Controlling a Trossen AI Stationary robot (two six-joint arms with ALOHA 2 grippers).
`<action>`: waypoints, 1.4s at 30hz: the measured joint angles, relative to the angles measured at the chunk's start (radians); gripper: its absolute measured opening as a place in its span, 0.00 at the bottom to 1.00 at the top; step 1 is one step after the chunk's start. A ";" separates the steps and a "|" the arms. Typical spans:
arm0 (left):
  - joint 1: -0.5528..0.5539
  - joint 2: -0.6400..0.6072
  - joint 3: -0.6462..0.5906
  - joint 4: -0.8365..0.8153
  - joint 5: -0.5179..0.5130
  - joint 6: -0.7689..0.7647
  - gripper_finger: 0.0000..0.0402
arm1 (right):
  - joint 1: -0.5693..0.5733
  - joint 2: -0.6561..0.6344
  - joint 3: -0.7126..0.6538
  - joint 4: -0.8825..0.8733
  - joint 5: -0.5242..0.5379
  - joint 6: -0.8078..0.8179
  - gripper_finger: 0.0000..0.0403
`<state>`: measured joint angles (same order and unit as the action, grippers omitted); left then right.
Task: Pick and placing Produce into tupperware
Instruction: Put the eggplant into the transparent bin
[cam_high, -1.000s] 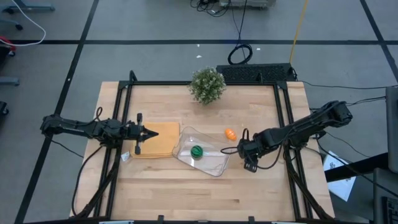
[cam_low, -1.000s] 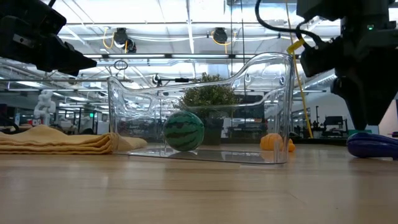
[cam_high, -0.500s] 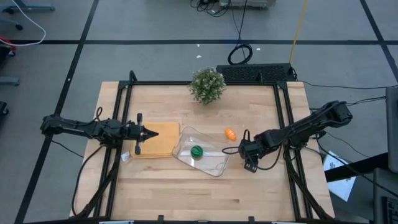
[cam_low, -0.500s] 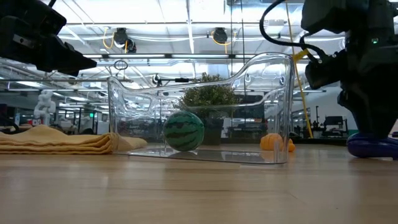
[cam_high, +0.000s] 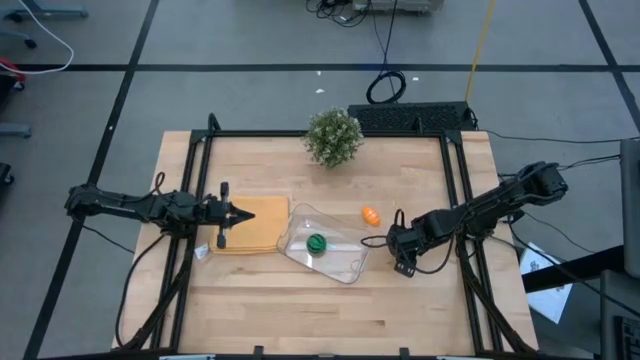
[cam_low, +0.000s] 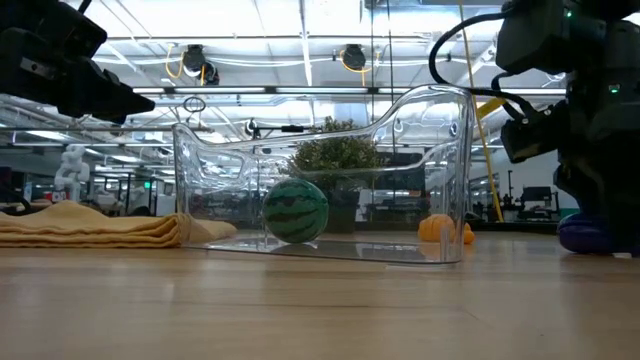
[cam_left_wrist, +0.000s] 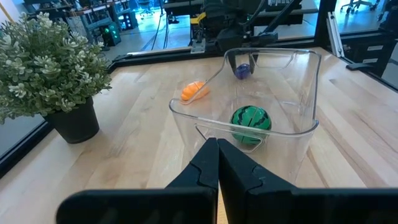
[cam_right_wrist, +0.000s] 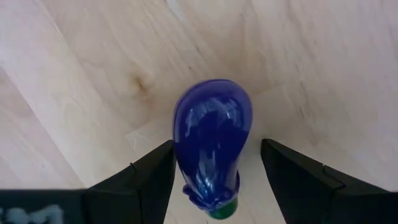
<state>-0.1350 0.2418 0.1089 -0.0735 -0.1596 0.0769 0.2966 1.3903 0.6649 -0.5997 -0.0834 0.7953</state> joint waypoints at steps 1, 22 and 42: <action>0.000 0.000 0.000 0.000 0.000 0.000 0.01 | 0.000 0.000 0.000 0.000 0.000 -0.006 0.58; 0.000 0.000 0.000 0.001 0.000 0.000 0.01 | -0.024 -0.085 -0.005 0.009 -0.006 -0.056 0.29; 0.000 0.000 0.000 0.002 0.000 0.000 0.01 | -0.051 -0.146 0.204 -0.199 -0.051 -0.168 0.31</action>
<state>-0.1349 0.2418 0.1089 -0.0711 -0.1596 0.0772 0.2455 1.2442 0.8689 -0.7982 -0.1340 0.6277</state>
